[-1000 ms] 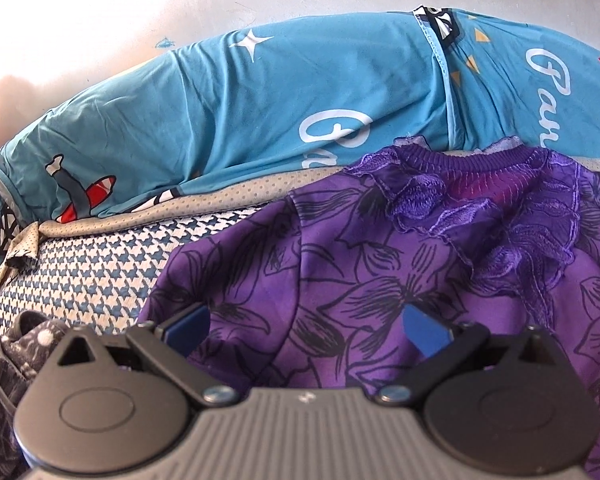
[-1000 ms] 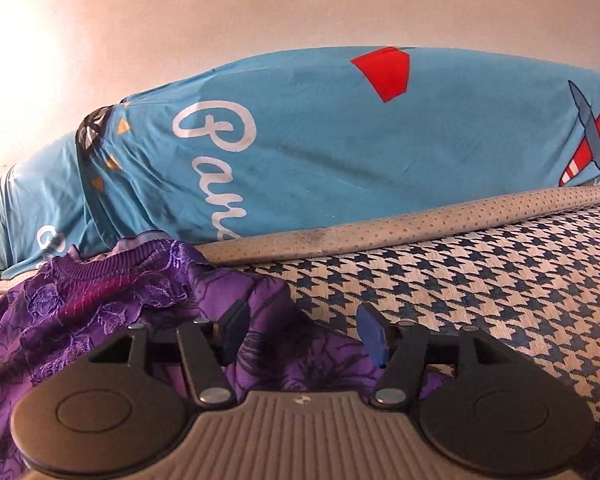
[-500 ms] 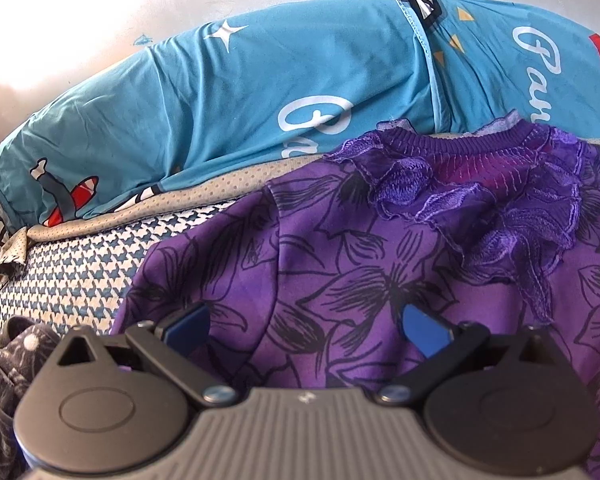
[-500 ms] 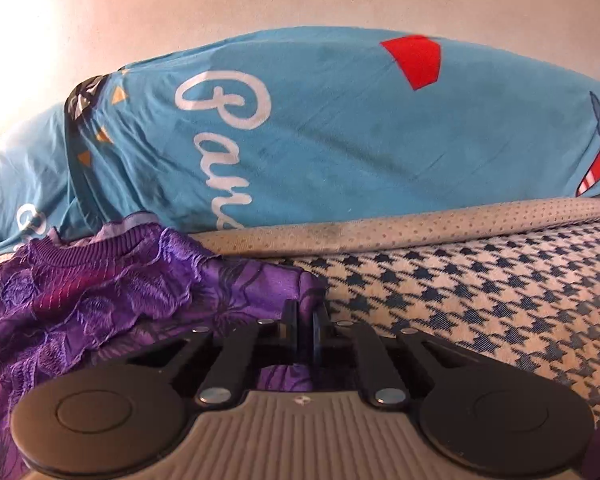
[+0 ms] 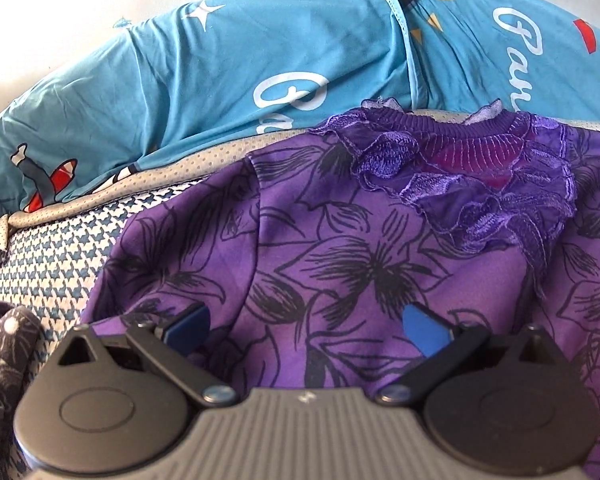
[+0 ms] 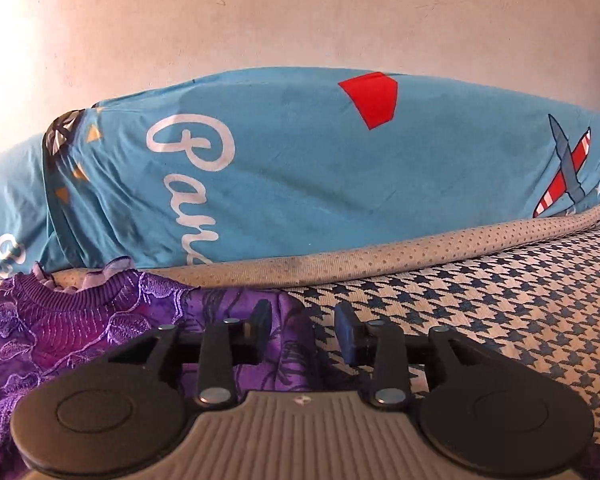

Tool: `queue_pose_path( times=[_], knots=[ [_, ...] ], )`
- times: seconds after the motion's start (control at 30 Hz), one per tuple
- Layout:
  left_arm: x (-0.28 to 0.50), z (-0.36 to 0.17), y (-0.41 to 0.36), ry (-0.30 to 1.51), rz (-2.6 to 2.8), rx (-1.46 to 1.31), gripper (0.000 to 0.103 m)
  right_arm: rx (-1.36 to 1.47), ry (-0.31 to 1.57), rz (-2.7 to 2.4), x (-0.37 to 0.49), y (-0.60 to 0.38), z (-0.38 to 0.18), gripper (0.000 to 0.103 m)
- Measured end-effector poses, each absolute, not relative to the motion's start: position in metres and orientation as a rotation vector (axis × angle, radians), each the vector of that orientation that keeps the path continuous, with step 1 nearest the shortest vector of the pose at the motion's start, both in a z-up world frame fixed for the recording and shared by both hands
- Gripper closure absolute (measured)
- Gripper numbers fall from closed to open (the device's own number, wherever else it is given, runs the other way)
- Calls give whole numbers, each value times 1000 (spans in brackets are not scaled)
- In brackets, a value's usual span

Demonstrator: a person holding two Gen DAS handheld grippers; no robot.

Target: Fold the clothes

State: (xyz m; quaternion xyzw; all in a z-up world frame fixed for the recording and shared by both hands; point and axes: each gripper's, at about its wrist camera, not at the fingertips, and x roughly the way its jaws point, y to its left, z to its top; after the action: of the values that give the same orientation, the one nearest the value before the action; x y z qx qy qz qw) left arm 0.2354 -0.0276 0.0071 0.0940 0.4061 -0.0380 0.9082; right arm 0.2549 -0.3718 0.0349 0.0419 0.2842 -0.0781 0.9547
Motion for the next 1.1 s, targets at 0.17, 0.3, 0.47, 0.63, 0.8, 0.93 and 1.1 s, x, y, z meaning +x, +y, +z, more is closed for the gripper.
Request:
queue_pose_path(
  times=[0.17,0.3,0.47,0.63,0.8,0.93,1.1],
  knots=[
    [222,18,-29,817,-85,179,0,135,611,-166,226,-407,46,68],
    [211,24,-32,811,-85,168,0,164,659,-207,206,-433,39,64],
    [193,39,-36,785,-93,112,0,120,698,-211,193,-445,29,54],
    [186,46,-48,765,-130,97,0,88,696,-178,193,-446,21,45],
    [190,41,-59,777,-146,119,0,44,707,-140,199,-440,12,41],
    [193,40,-60,783,-148,113,0,28,706,-120,202,-439,10,44],
    [195,38,-63,790,-152,116,0,-7,704,-70,206,-436,12,88]
  ],
)
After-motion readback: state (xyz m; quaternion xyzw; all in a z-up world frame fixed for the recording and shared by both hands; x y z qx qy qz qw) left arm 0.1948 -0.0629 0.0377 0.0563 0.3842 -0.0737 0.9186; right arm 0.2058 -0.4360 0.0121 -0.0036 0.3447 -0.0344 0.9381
